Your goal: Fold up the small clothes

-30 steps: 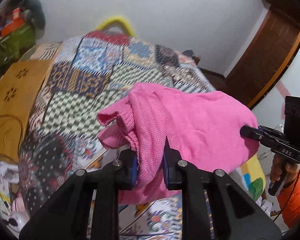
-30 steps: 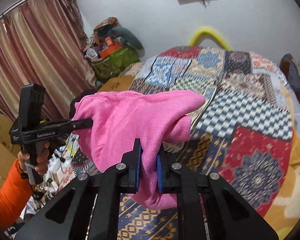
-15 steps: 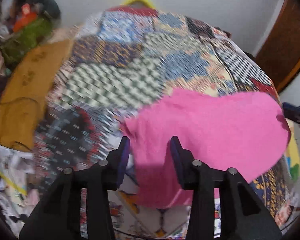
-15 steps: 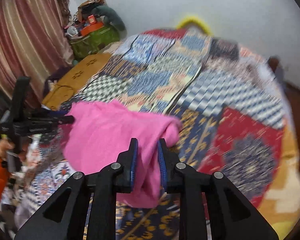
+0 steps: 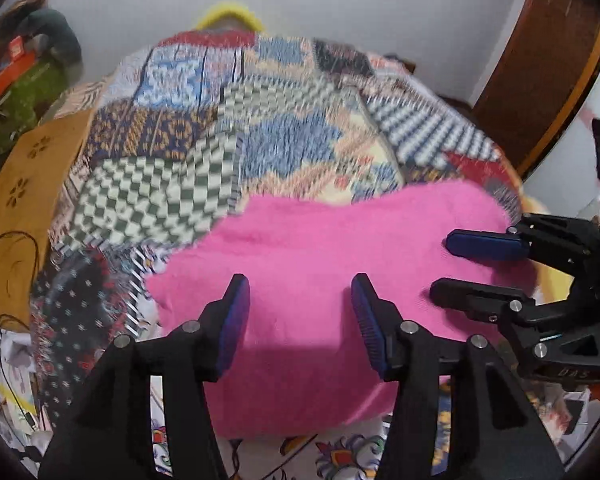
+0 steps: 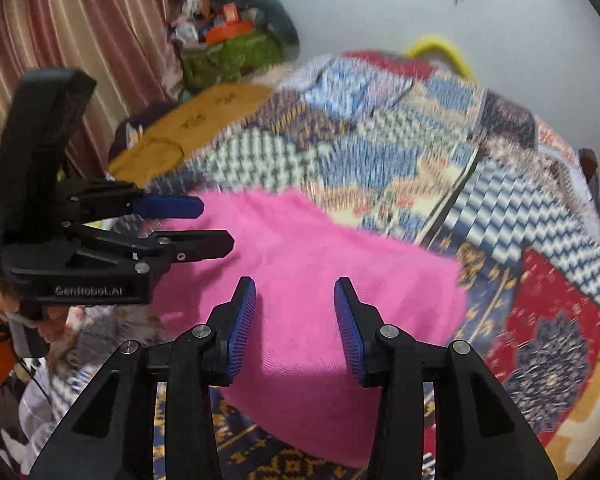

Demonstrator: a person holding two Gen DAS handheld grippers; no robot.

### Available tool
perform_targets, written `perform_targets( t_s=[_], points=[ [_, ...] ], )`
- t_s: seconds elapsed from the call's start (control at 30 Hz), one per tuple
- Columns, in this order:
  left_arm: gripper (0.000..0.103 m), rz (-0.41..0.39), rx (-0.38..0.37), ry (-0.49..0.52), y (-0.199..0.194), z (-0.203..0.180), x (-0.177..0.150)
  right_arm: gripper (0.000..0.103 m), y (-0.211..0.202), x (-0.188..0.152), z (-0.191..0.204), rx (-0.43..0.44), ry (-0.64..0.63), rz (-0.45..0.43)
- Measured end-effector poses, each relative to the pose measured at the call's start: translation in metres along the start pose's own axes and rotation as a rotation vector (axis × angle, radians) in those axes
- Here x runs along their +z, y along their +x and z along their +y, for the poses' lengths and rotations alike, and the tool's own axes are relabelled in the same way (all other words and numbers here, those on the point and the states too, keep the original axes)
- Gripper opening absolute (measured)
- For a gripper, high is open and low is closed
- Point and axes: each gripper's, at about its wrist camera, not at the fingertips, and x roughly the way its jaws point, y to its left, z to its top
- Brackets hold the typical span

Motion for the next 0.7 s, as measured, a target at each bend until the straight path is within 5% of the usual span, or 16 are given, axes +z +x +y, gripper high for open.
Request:
perform_targets(
  t_s=[0.37, 0.7],
  points=[
    [0.053, -0.017, 0.15, -0.093, -0.005, 0.047, -0.013, 0.037, -0.027, -0.026, -0.05, -0.137, 0.123, -0.03],
    [0.053, -0.293, 0.159, -0.043, -0.133, 0.006, -0.013, 0.037, -0.14, -0.015, -0.006, -0.119, 0.112, -0.309]
  ],
)
